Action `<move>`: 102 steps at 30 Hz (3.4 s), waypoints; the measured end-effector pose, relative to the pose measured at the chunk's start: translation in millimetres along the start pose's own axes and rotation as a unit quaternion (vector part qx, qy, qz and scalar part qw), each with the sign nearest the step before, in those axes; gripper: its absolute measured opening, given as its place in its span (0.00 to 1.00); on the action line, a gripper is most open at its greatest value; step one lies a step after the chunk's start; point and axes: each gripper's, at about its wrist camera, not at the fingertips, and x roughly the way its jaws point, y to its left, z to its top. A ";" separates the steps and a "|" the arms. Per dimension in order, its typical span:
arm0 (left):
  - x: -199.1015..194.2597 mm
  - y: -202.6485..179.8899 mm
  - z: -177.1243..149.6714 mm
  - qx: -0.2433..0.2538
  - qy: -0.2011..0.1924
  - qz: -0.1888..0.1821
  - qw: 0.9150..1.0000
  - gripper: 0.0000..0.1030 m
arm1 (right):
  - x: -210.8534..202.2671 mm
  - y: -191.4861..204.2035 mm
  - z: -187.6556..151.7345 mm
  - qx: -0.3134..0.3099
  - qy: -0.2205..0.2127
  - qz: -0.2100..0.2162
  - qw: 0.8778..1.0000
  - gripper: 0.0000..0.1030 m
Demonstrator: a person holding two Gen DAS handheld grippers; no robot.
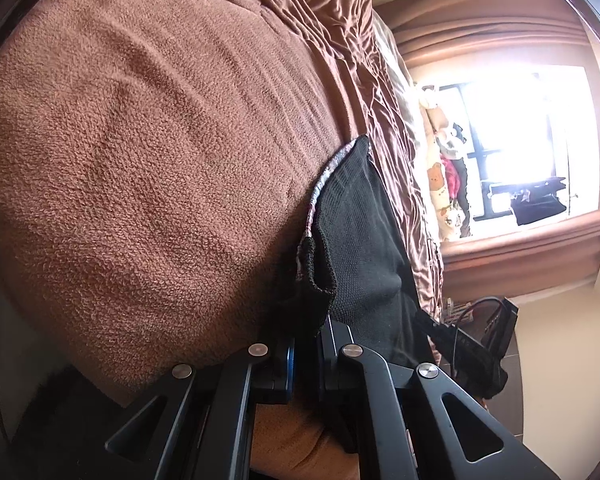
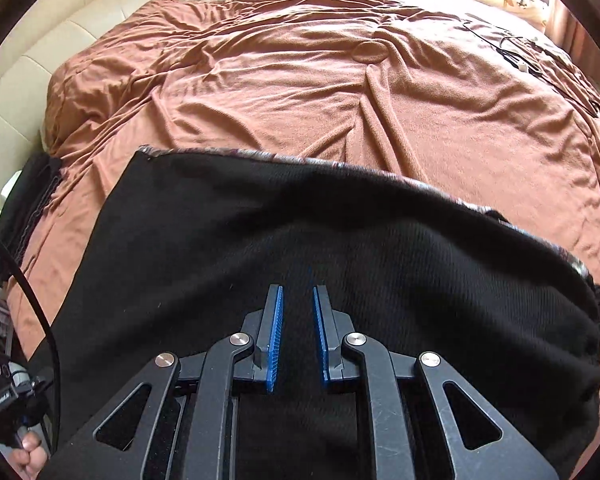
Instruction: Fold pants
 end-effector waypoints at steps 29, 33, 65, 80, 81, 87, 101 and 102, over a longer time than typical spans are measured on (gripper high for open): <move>-9.0 -122.1 6.6 0.127 -0.003 -0.060 0.990 0.07 | -68.2 -8.0 -146.3 0.045 0.010 0.101 0.994 0.12; -5.4 -148.7 7.0 0.150 0.005 -0.068 0.986 0.07 | -82.7 -27.1 -152.4 0.067 -0.007 0.120 0.991 0.12; 103.5 -325.9 -113.2 0.318 0.130 -0.109 0.933 0.07 | -201.9 -154.7 -248.8 0.187 -0.168 0.105 0.962 0.58; 180.0 -328.1 -205.9 0.349 0.240 -0.090 0.901 0.07 | -231.3 -183.4 -291.1 0.240 -0.205 0.091 0.944 0.62; 185.3 -326.2 -212.0 0.349 0.249 -0.089 0.899 0.07 | -231.8 -185.2 -293.0 0.247 -0.204 0.095 0.942 0.62; 212.9 -312.7 -236.9 0.338 0.312 -0.067 0.885 0.40 | -230.7 -192.0 -299.8 0.267 -0.204 0.108 0.936 0.63; 181.4 -263.4 -176.5 0.308 0.267 -0.023 0.913 0.88 | -217.0 -186.8 -284.4 0.255 -0.170 0.092 0.947 0.62; 179.0 -257.8 -170.1 0.304 0.263 -0.016 0.916 0.88 | -215.7 -185.2 -281.9 0.252 -0.165 0.089 0.949 0.62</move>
